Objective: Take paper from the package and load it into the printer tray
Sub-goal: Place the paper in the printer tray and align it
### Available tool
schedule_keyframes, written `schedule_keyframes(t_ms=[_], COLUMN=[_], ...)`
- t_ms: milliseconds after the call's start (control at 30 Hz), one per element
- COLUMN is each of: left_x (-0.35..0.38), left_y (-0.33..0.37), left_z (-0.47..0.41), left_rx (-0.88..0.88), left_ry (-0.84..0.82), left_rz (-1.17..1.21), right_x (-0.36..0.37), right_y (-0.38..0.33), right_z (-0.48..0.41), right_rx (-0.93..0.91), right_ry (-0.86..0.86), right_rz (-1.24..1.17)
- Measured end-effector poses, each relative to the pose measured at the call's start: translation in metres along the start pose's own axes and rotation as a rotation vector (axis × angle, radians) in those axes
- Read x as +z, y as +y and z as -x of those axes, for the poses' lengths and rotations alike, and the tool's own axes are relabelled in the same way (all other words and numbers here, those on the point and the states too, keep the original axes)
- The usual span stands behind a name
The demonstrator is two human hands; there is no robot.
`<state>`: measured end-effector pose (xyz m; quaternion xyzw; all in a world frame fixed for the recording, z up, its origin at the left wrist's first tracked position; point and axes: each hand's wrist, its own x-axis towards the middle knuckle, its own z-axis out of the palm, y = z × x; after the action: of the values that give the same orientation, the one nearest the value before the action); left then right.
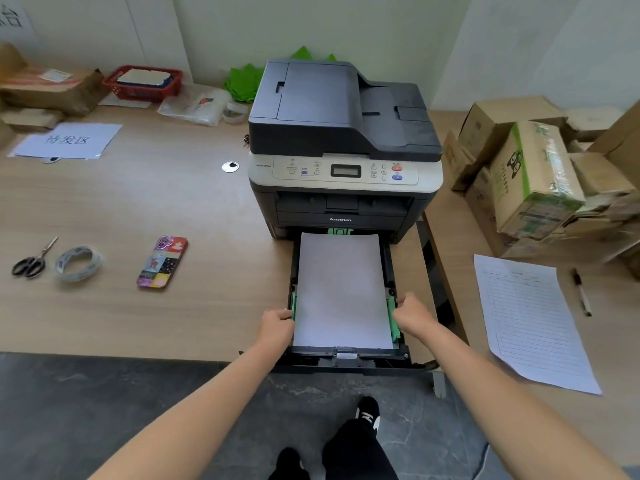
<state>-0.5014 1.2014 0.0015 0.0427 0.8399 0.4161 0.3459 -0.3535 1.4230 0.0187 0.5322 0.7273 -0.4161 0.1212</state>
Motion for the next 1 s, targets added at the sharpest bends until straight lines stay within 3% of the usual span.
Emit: schedule_keyframes(t_ms=[200,433,533,633,833,1000], left_x=[-0.005,-0.008,-0.014,-0.022,-0.020,0.005], left_y=[0.012,0.009,0.004,-0.001,-0.003,-0.003], left_z=[-0.006,-0.010,-0.015,-0.011,0.024,0.022], left_rx=[-0.115,-0.067,-0.001,0.208,0.725,1.121], left_ry=[-0.004,-0.044,-0.089,-0.185,-0.423,-0.316], left_rz=[0.086,0.121,0.012,-0.423,-0.964,-1.266], right_x=[0.000,0.004,0.000,-0.008,-0.006,0.000], right_y=[-0.006,0.005,0.006,0.006,-0.005,-0.014], right_z=[0.002,0.006,0.006,0.007,0.013,0.022], right_rx=[0.014,-0.041,-0.047,-0.067,-0.151,-0.269], right_ry=[0.037,0.076,0.073,-0.016,0.001,0.056], right_rz=[-0.099,-0.124,-0.137,-0.050,0.111,0.353])
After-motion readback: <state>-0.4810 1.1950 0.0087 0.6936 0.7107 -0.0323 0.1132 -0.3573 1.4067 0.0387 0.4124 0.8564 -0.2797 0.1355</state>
